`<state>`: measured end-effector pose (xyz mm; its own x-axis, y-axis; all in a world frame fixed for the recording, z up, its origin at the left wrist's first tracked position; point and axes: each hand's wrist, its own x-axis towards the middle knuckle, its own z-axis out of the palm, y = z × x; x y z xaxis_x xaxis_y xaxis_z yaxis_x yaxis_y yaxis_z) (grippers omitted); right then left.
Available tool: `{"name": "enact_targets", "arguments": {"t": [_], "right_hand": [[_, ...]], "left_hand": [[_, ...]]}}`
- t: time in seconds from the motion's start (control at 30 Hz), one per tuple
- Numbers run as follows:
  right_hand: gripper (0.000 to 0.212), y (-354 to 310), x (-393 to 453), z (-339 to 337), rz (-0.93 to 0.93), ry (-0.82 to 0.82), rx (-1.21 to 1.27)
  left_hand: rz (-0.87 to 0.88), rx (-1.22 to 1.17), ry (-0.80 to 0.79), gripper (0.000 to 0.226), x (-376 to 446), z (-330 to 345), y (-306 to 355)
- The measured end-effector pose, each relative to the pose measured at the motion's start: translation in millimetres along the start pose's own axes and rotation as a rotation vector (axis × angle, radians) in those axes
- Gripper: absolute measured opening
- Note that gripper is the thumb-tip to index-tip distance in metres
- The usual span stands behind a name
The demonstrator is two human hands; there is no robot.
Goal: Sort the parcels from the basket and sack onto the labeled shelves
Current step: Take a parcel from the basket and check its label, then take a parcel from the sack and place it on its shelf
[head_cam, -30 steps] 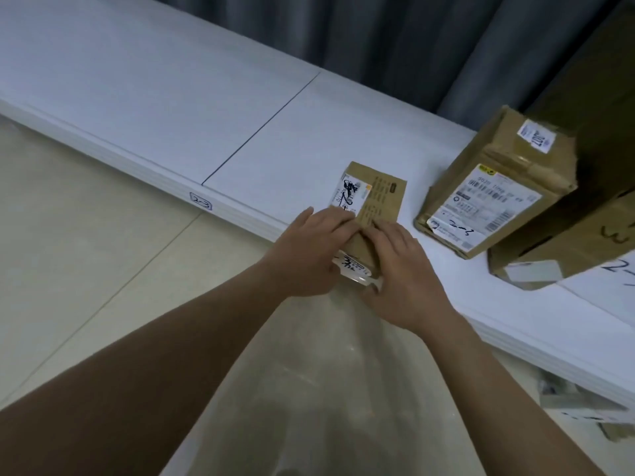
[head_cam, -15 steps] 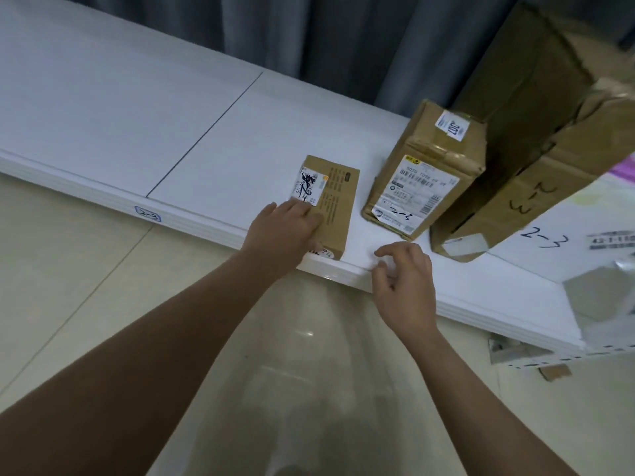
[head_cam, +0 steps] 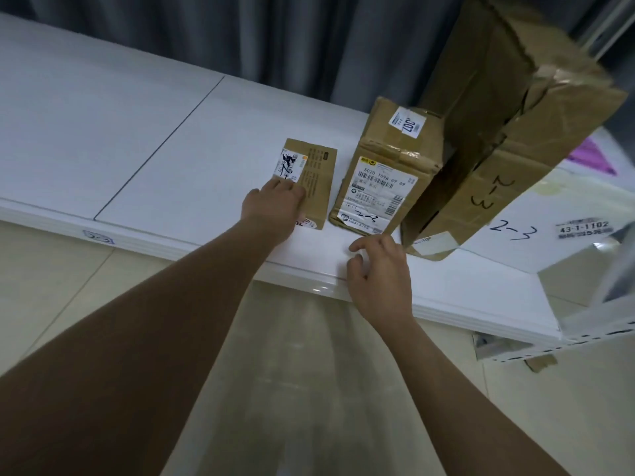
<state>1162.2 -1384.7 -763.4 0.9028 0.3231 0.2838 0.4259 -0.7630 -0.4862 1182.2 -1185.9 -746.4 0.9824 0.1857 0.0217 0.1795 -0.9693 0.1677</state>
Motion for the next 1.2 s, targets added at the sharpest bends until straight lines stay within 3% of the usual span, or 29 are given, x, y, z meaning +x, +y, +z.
{"name": "enact_targets", "arguments": {"t": [0.17, 0.3, 0.5, 0.6, 0.7, 0.97, 1.2], "right_hand": [[0.02, -10, -6, 1, -0.053, -0.005, 0.048], [0.019, -30, -14, 8, -0.155, -0.06, 0.107], [0.023, -99, -13, 47, -0.507, -0.223, 0.046], [0.032, -145, -10, 71, -0.682, -0.334, -0.004], [0.019, -192, -9, 81, -0.669, -0.482, -0.007], [0.016, -375, -22, 38, -0.652, -0.955, -0.016], [0.015, -540, -42, -82, -0.752, -1.181, -0.095]], "left_hand": [[-0.018, -0.05, -0.029, 0.049, -6, 4, -4], [-0.071, -0.253, 0.063, 0.06, -47, 4, -24], [-0.096, -0.247, 0.304, 0.029, -129, 3, -96], [-0.247, -0.299, 0.275, 0.023, -155, -10, -134], [-0.455, -0.328, 0.166, 0.025, -191, -32, -171], [-0.897, -0.361, -0.065, 0.032, -317, -193, -238], [-1.206, -0.41, -0.299, 0.036, -443, -385, -255]]}}
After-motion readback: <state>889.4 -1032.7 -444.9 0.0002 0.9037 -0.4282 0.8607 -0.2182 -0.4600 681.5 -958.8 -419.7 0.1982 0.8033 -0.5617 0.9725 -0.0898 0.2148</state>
